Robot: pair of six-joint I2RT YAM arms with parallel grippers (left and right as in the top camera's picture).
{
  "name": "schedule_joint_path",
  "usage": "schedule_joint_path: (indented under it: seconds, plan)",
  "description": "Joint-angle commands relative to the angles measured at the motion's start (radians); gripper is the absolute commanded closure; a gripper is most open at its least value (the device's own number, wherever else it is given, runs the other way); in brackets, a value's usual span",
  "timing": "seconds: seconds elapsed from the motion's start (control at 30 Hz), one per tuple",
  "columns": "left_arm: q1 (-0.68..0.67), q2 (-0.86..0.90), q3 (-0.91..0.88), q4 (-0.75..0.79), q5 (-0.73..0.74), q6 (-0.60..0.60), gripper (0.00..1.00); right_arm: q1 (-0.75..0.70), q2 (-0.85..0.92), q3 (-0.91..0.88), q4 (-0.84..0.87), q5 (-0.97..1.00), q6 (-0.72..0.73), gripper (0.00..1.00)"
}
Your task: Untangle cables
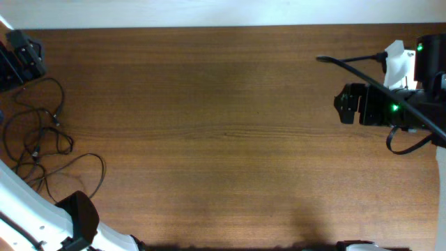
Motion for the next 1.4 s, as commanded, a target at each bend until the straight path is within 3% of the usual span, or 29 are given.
schedule_joint_path:
  seconds: [0.0, 0.17, 0.4, 0.6, 0.63, 0.87, 1.03, 1.37]
  plan:
    - [0.0, 0.005, -0.003, 0.0, 0.013, -0.01, 0.01, 0.005, 0.016, 0.015, -0.023, -0.001, -0.011, 0.01]
    - [0.0, 0.005, -0.003, 0.0, 0.013, -0.01, 0.01, 0.005, 0.009, 0.012, 0.06, 0.027, -0.015, 0.01]
    - [0.0, 0.005, -0.003, 0.0, 0.013, -0.01, 0.0, 0.004, -0.168, -0.132, 0.435, 0.036, -0.162, 0.01]
    - [0.0, 0.005, -0.003, 0.0, 0.014, -0.01, 0.01, -0.066, -0.498, -0.672, 0.879, 0.004, -0.199, 0.01]
    - [0.0, 0.005, -0.003, 0.0, 0.013, -0.01, 0.01, -0.099, -0.6, -0.838, 0.999, -0.018, -0.199, 0.01]
    - [0.0, 0.005, -0.003, 0.0, 0.013, -0.01, 0.01, -0.135, -1.119, -1.536, 1.46, -0.035, -0.198, 0.01]
    - [0.0, 0.005, -0.003, 0.0, 0.014, -0.01, 0.01, -0.135, -1.373, -1.762, 1.501, -0.04, -0.198, 0.01]
    - [0.0, 0.005, -0.003, 0.0, 0.014, -0.01, 0.01, -0.134, -1.431, -1.979, 1.52, -0.077, -0.186, 0.01]
